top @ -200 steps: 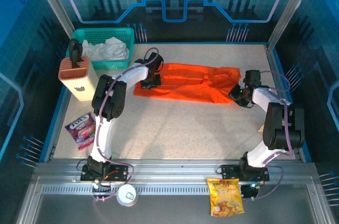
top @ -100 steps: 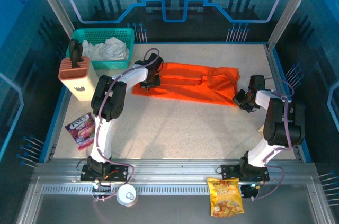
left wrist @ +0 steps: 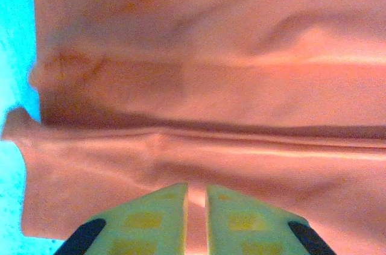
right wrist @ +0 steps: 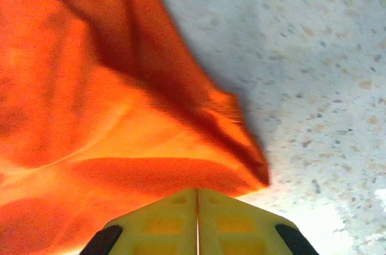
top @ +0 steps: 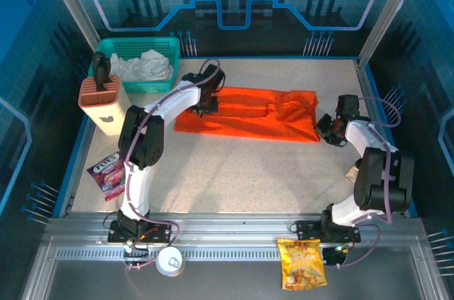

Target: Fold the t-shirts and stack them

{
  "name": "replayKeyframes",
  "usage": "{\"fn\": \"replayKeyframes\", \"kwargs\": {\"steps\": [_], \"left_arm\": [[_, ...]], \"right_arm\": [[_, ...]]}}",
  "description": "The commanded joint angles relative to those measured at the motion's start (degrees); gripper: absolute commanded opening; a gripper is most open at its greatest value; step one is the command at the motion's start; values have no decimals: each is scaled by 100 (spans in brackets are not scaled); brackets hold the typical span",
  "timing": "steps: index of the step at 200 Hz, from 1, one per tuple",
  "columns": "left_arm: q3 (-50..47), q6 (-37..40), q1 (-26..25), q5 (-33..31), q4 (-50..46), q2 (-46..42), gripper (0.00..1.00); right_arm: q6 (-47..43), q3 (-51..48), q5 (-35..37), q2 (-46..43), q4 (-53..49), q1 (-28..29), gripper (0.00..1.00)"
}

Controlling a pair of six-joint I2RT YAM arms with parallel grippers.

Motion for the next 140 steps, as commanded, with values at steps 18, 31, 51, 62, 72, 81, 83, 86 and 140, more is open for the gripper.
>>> {"fn": "replayKeyframes", "kwargs": {"steps": [18, 31, 51, 62, 72, 81, 83, 86, 140], "left_arm": [[2042, 447, 80, -275, -1064, 728, 17], [2767, 444, 211, -194, -1342, 1392, 13], [3635, 338, 423, -14, -1576, 2319, 5], [3798, 311, 511, 65, -1515, 2604, 4], [3789, 316, 565, 61, -1392, 2741, 4], [3737, 334, 606, 56, -1294, 2820, 4], [3726, 335, 615, 57, -1279, 2831, 4], [3704, 336, 627, 51, -1251, 2852, 4], [2931, 354, 779, 34, -897, 2869, 2]], "right_arm": [[304, 14, -118, -308, -130, 580, 9], [480, -79, -328, -222, 208, 700, 7], [768, -253, -452, -65, 671, 829, 5], [910, -201, -375, 61, 719, 885, 4], [971, -141, -378, 272, 709, 895, 1], [997, 74, -451, 501, 705, 895, 0], [1005, 97, -468, 559, 702, 895, 0], [1017, 143, -497, 640, 702, 895, 0], [1248, 838, -394, 1907, 495, 1062, 0]]}}
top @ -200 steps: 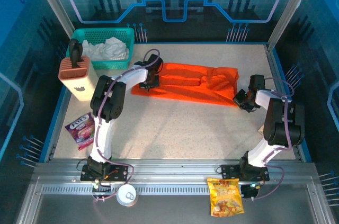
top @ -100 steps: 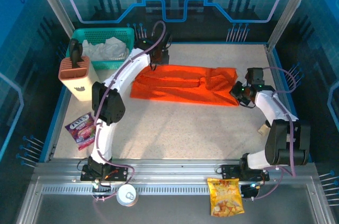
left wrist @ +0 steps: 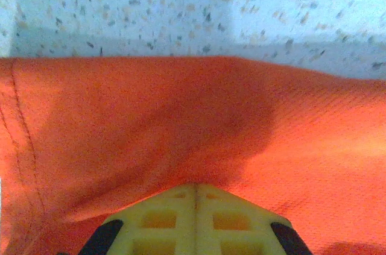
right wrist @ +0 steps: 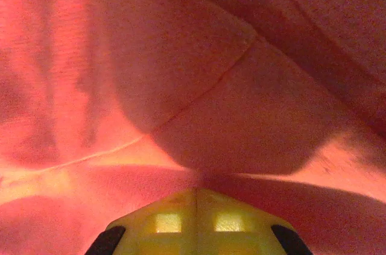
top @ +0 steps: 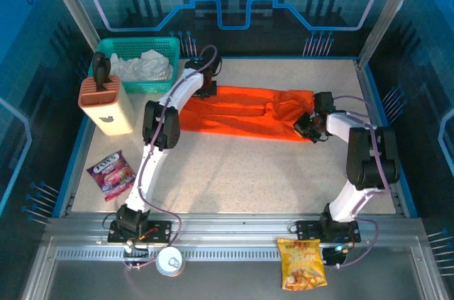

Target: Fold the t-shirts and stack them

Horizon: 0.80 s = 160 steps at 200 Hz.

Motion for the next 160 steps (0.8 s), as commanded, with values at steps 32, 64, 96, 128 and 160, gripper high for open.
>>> {"fn": "replayKeyframes", "kwargs": {"steps": [32, 64, 96, 128, 160], "left_arm": [[-1364, -108, 56, 295, 181, -398, 1], [-2780, -404, -1, 457, 649, -1220, 0], [-4229, -758, -124, 714, 1061, -2124, 0], [-5374, -1121, -526, 970, 1316, -2812, 1], [-6155, -1657, -1152, 1557, 1663, -3292, 1]], "right_arm": [[14, 1162, 188, 987, -547, 164, 0], [-285, 2048, 315, 1625, -1014, 161, 0], [-898, 3491, 339, 2449, -1829, 158, 0], [-1694, 5104, 83, 3487, -2642, 164, 0], [-2381, 6747, -291, 4495, -3420, 175, 0]]}}
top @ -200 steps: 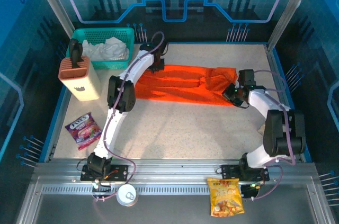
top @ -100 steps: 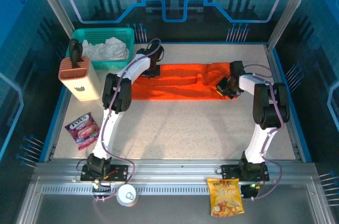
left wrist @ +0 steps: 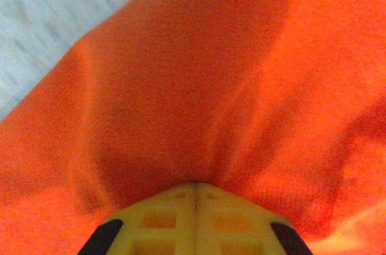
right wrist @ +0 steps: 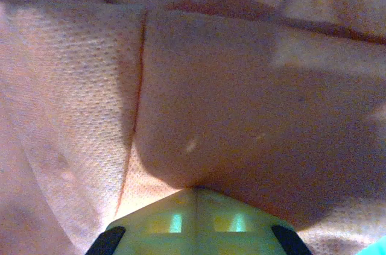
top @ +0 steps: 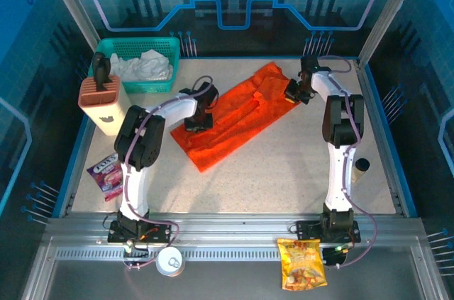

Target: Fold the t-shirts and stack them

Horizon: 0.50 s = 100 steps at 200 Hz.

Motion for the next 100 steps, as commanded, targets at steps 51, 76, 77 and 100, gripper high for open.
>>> {"fn": "replayKeyframes", "kwargs": {"steps": [51, 76, 77, 100], "left_arm": [[-520, -1345, -1407, 1299, 239, -646, 8], [-118, -1308, -1609, 1213, -20, -926, 16], [-101, -1306, -1613, 1208, -35, -940, 17], [268, -1159, -1615, 781, -494, -1331, 29]], "right_arm": [[-1185, 2358, -1201, 1476, -1165, 165, 0], [-1214, 2781, -1548, 1553, -1183, 253, 0], [-1219, 2787, -1558, 1541, -1183, 255, 0], [-1314, 2703, -1601, 1123, -1155, 348, 0]]}}
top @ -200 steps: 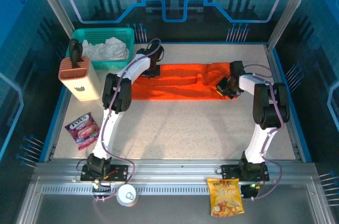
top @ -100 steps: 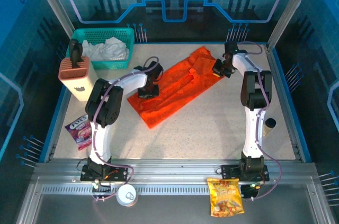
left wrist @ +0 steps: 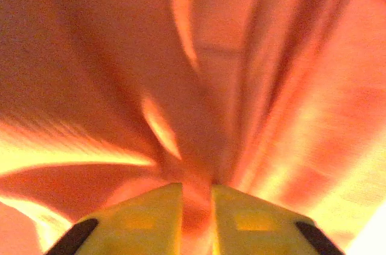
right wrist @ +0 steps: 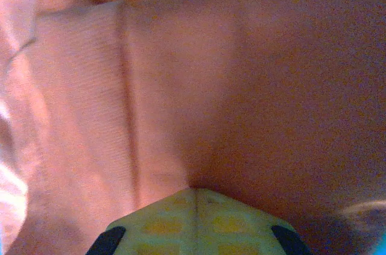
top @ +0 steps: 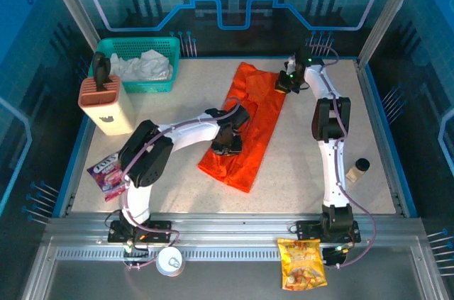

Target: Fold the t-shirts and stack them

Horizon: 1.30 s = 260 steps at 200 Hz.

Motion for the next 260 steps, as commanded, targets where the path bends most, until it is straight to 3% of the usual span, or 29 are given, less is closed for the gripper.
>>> {"fn": "replayKeyframes", "kwargs": {"steps": [1, 21, 38, 87, 121, 161, 216, 260], "left_arm": [[558, 26, 41, -303, -557, -721, 29], [759, 185, 66, -908, -1035, -1115, 38], [643, 263, 194, -1110, -1244, -1434, 39], [-943, 182, 920, -502, -492, -1857, 39], [-1519, 151, 951, -191, 236, -1385, 35], [-2041, 94, 942, -174, 688, -1170, 32], [-3130, -251, 926, -239, 944, -1632, 31], [-3575, -883, 583, 72, 1275, -1816, 31]], "right_arm": [[-233, 134, -363, -363, -218, 194, 0], [-228, -490, -271, -1123, -7, 227, 0], [-105, -1417, -175, -1971, 305, 251, 0], [1290, -5763, 112, -4672, 2403, 512, 0], [2487, -7903, 252, -5538, 3892, 1086, 0], [2899, -8311, 819, -5217, 4234, 1767, 0], [2880, -8102, 1086, -4404, 4232, 1851, 0], [2021, -7349, 1051, -3821, 3373, 1645, 0]]}}
